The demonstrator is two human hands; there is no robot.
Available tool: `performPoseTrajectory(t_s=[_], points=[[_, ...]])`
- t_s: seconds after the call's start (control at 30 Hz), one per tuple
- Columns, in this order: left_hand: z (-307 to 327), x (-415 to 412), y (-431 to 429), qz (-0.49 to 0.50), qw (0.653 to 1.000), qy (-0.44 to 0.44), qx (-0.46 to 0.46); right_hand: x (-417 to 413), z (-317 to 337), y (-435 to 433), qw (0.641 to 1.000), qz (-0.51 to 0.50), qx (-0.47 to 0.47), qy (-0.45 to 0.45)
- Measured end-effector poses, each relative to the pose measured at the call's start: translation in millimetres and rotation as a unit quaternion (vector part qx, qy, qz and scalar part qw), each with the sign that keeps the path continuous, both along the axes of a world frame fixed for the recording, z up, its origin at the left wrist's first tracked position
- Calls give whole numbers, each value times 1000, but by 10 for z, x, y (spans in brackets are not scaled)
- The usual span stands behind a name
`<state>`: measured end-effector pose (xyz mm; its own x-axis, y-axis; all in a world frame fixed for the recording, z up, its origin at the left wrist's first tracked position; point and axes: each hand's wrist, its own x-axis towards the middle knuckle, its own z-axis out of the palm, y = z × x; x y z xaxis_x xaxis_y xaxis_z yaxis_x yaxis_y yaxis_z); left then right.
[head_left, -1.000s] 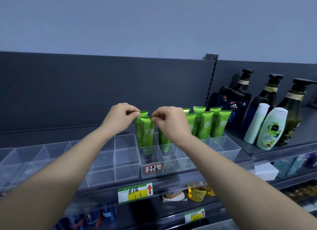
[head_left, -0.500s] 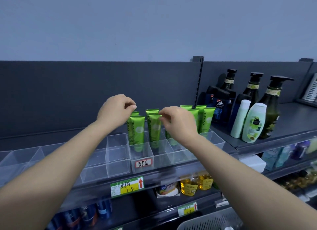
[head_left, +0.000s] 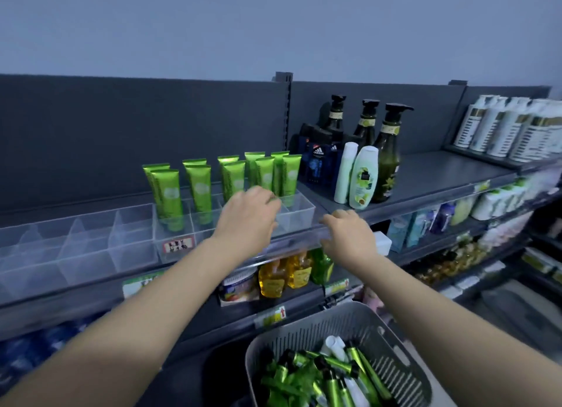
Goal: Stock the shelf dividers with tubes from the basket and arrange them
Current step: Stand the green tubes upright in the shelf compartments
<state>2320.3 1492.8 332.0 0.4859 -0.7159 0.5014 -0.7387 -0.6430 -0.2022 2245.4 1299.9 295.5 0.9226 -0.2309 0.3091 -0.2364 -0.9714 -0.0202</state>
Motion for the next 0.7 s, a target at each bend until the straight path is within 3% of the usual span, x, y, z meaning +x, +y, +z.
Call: performPoseTrajectory(t_s=[0.37, 0.7], points=[[-1233, -587, -556, -54, 984, 123, 116, -703, -928, -428, 982, -77, 33, 167], [-2317, -540, -651, -65, 935, 264, 228, -871, -1807, -497, 951, -107, 110, 270]])
